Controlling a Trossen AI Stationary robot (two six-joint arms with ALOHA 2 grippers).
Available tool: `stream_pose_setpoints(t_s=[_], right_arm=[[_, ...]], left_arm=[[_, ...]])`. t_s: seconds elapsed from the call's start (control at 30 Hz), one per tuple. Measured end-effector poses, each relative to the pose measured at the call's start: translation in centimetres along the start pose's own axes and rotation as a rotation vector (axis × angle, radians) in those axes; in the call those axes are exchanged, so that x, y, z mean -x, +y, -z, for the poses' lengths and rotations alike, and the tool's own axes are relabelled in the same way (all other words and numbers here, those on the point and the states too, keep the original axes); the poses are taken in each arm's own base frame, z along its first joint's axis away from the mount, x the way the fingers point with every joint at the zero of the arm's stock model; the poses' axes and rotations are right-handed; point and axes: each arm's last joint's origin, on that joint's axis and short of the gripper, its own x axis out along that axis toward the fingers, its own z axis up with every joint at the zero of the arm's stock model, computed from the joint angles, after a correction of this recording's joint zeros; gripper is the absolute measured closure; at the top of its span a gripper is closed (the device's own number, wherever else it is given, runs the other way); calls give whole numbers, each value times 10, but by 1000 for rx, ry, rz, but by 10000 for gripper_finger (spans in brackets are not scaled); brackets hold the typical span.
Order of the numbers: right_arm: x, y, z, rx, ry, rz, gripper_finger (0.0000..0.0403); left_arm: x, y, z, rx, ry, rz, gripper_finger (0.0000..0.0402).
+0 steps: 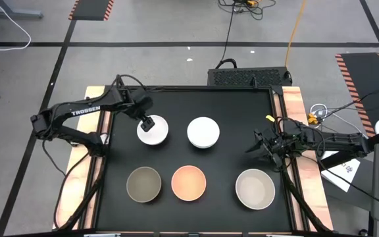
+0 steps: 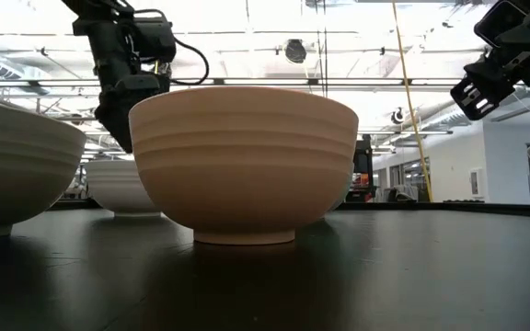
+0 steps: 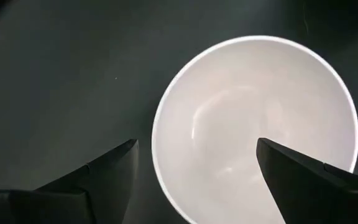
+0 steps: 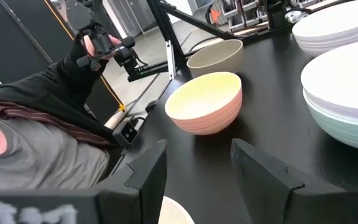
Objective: Nest bowls inside each other
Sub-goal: Stack the white bowl on the white bowl
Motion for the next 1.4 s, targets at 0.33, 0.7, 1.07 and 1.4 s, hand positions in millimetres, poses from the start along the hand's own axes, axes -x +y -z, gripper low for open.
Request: stream_pose_setpoints(t_s=[0.33,0.7,1.07,1.4], right_arm=[[0,0,0,-1,3,1,234],[-4,-7,12,-38,22,7,234],[-5,-7,11,-35,3,0,234],[-5,-6,8,-17,-28,-13,234]], left_arm=[[-9,0,-1,7,46,16,73],[-17,6,6,61,77,-32,73],[-38,14,21,109,111,-32,76],[-45,12,22,100,82,50,193]])
